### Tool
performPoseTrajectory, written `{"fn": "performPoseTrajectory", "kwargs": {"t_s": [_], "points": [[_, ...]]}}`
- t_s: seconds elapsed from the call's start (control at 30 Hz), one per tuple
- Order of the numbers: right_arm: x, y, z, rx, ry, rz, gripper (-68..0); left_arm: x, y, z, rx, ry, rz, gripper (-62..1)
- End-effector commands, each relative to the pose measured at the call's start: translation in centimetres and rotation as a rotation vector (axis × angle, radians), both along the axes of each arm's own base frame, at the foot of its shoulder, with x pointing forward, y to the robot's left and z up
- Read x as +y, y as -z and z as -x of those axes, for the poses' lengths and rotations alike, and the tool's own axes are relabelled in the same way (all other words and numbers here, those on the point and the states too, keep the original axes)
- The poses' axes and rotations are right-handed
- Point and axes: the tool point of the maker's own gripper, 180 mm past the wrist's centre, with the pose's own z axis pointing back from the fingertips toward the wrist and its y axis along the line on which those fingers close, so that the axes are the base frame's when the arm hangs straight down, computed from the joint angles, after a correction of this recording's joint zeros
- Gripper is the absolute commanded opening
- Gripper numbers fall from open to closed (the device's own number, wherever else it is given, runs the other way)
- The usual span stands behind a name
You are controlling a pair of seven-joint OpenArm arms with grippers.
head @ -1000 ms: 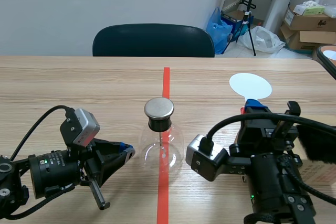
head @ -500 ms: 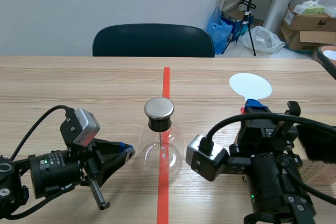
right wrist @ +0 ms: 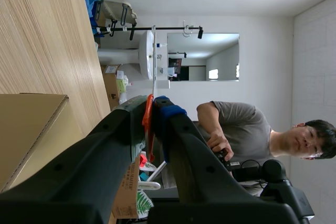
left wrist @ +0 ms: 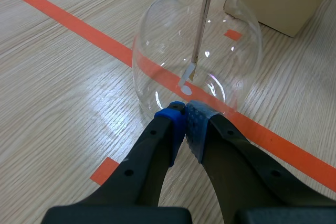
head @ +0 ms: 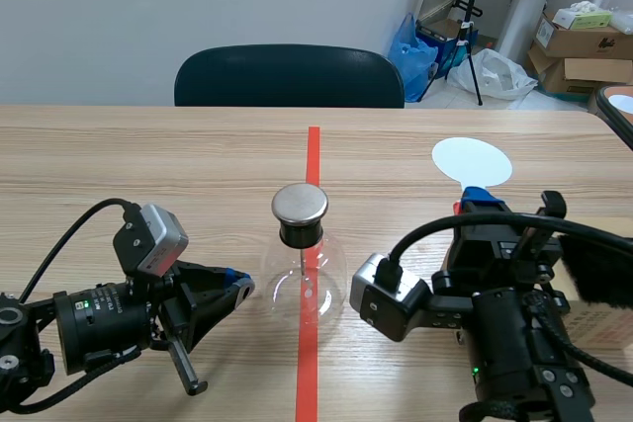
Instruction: Do the electroscope experiment
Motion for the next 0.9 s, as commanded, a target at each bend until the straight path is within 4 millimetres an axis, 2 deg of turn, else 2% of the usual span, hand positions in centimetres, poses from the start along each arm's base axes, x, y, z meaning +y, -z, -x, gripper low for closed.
{"fn": "performPoseTrajectory", "kwargs": {"t_s": [0.0,0.3,0.57,0.7,0.87], "points": [[-0.4,-1.3,-0.6,-0.046,0.017,-0.008,-66.2,-0.7,-1.1,-0.2,-0.022,0.009,0.037,-57.8],[-1.7,-2.5,0.7,-0.056,0.017,0.0,-66.2,-0.7,-1.1,-0.2,-0.022,0.009,0.037,-57.8],[-2.3,-3.7,3.8,-0.133,-0.043,0.035,-66.2,-0.7,-1.1,-0.2,-0.021,0.009,0.035,-57.8],[-2.5,-2.5,5.2,-0.079,-0.091,0.073,-66.2,-0.5,-1.1,-0.3,-0.022,0.006,0.031,-57.8],[-4.3,-1.9,6.2,-0.043,-0.078,0.053,-66.2,-0.4,-1.1,-0.3,-0.022,0.006,0.029,-57.8]]}}
